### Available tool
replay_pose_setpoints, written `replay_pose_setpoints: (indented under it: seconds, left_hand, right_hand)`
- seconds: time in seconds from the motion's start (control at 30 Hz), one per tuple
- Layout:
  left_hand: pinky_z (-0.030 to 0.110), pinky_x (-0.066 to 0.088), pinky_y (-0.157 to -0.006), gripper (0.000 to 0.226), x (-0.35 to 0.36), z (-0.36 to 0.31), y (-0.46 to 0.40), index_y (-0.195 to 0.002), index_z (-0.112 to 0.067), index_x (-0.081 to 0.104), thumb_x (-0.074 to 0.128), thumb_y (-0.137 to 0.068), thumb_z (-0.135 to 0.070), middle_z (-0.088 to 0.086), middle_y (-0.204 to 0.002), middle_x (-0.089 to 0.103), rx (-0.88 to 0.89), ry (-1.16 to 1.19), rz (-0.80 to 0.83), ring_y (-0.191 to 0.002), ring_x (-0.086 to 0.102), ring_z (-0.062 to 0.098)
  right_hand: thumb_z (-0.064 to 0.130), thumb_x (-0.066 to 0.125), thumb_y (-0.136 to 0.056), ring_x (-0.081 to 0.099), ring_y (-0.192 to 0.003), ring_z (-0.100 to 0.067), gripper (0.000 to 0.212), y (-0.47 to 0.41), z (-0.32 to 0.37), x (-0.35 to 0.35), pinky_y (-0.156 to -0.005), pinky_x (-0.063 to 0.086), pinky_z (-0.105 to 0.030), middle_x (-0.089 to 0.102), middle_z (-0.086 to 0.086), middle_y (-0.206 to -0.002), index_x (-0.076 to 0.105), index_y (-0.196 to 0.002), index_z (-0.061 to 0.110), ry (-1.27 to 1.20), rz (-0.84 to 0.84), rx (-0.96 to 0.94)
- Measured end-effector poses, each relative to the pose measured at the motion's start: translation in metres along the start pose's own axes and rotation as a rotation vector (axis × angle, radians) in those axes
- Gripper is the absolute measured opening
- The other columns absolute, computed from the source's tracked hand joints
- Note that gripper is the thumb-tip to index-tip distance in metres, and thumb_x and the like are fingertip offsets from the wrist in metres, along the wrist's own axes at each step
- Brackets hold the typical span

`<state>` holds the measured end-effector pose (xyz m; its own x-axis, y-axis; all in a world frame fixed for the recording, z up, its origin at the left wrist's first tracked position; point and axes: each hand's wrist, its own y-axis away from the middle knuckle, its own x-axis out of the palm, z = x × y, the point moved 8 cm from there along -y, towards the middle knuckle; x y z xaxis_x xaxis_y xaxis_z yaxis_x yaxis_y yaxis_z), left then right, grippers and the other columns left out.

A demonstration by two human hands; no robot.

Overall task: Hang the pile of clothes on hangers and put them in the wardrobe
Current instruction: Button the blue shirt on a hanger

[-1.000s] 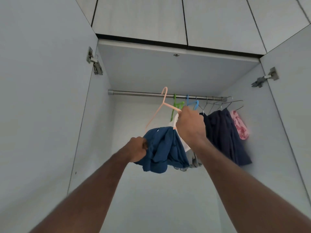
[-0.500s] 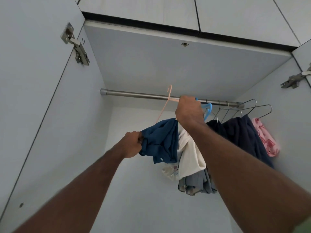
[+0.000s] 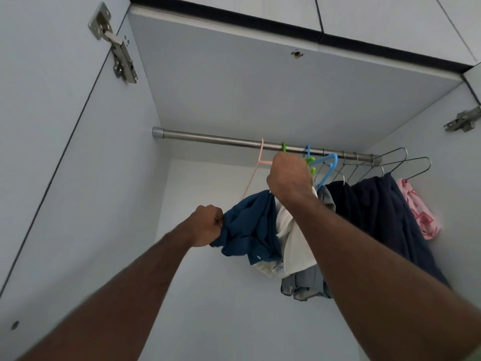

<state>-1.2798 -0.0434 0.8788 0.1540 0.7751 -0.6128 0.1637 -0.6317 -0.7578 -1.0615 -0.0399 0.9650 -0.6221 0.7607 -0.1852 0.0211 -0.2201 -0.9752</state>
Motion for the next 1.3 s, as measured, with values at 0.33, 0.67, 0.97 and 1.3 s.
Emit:
replay_pose_setpoints:
  seconds: [0.33,0.67,0.97,1.3]
  left_hand:
    - [0.018,0.045,-0.046,0.021,-0.012,-0.017,0.042,-0.071,-0.014,0.064,0.054,-0.082,0.001,0.006,-0.072,0.07,0.048,0.101,-0.016,-0.055,0.069,0.02]
    - [0.042,0.061,-0.054,0.018,0.017,-0.041,0.118,-0.07,-0.003,0.067,0.064,-0.086,-0.011,0.01,-0.063,0.069,0.12,0.162,0.079,-0.053,0.069,0.025]
    - [0.039,0.06,-0.051,0.017,0.046,-0.149,0.207,-0.07,0.0,0.068,0.067,-0.087,-0.006,0.011,-0.06,0.067,0.269,0.352,0.156,-0.048,0.066,0.025]
    - [0.019,0.049,-0.042,0.017,0.09,-0.334,0.361,-0.071,-0.003,0.069,0.068,-0.088,-0.006,0.01,-0.059,0.069,0.399,0.659,0.334,-0.04,0.061,0.012]
  right_hand:
    - [0.006,0.056,-0.097,0.053,-0.078,-0.025,0.012,0.029,0.008,-0.016,-0.064,0.042,-0.036,0.039,0.001,-0.072,0.058,-0.109,0.005,-0.093,-0.013,0.037]
    - [0.017,0.054,-0.096,0.056,-0.096,-0.03,0.026,0.135,-0.008,-0.036,-0.07,0.039,-0.037,0.056,-0.008,-0.104,0.05,-0.121,0.008,-0.034,0.198,0.108]
    - [0.018,0.05,-0.096,0.057,-0.097,-0.037,0.008,0.262,-0.093,-0.121,-0.07,0.038,-0.039,0.052,-0.011,-0.095,0.045,-0.1,0.013,0.18,0.374,0.241]
    - [0.027,0.05,-0.098,0.061,-0.107,-0.042,0.021,0.418,-0.215,-0.312,-0.072,0.04,-0.036,0.062,-0.017,-0.112,0.058,-0.113,0.014,0.457,0.448,0.463]
